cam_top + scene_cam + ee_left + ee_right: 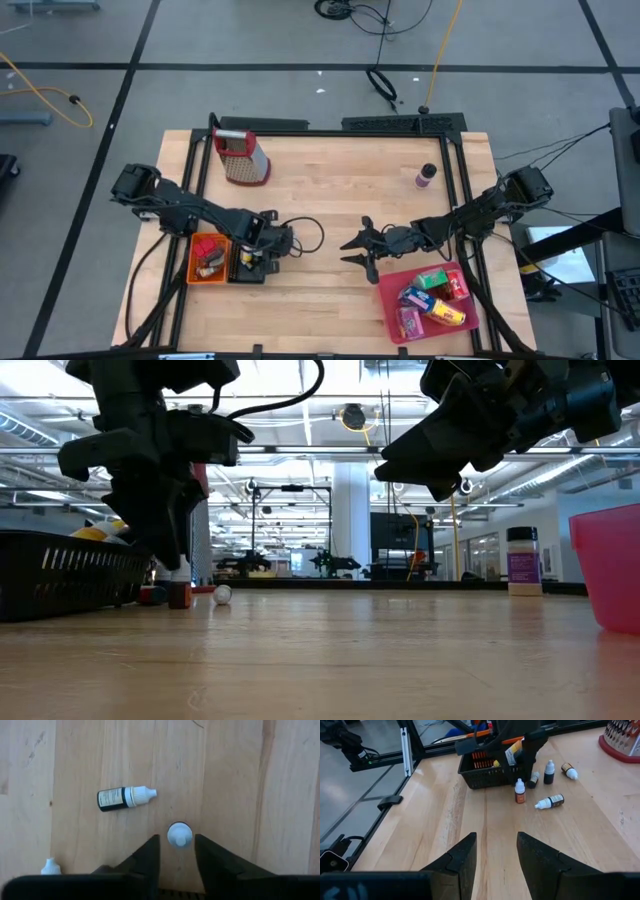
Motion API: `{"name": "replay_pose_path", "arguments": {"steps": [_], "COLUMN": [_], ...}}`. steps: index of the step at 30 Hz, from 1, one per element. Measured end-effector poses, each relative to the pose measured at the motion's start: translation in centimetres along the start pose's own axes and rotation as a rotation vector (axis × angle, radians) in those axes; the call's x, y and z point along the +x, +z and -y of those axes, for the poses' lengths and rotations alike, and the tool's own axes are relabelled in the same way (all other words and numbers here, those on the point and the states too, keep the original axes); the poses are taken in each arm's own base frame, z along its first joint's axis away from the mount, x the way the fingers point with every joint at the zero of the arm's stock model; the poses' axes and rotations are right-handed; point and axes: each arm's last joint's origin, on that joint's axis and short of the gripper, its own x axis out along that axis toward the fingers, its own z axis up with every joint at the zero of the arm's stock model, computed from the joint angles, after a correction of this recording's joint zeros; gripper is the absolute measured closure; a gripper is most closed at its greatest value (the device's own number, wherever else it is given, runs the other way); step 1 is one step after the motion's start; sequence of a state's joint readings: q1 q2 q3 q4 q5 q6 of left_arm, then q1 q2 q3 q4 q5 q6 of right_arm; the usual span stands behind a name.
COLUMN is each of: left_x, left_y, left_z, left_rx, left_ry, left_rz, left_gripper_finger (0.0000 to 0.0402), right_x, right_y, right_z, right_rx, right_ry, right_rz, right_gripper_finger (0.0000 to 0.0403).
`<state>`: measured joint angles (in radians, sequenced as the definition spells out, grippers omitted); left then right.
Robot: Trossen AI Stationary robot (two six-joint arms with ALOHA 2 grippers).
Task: Pick & Place Kitchen Items
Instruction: Put the orange food coloring bottle into the black bin
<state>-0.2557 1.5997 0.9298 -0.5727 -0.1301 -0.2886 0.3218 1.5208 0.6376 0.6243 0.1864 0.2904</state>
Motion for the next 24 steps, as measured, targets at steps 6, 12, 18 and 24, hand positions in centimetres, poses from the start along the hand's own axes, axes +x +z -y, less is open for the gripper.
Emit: {"name": "replay_pose_path", "arguments": {"steps": [6,12,18,24], "left_x": [-0.1,-0.1,-0.8,-1.2], "left_y": [0.1,0.1,0.9,1.9], "left_z": [0.0,0.0,0.2,0.4], "left_rx": [0.025,0.026,0.027,0.019], "left_ry": [0.000,-0.002,-0.008,-0.037], "left_rz": [0.006,-0.004,0.026,0.092], "left_gripper_finger": [0.0379,0.0393,0.0389,0.0366], "right_x": [0.0,0.0,0.0,0.0], "right_y": [0.0,0.0,0.0,0.0], "right_z": [0.0,0.0,0.0,0.0], "right_rx": [-0.001,-0.007,-0.007,-0.008], "right_ry": [0.000,0.000,0.000,0.000], "right_rz": [0.000,0.000,0.000,0.000], "right_gripper_finger": [0.0271,0.0271,0.0271,0.0271]}}
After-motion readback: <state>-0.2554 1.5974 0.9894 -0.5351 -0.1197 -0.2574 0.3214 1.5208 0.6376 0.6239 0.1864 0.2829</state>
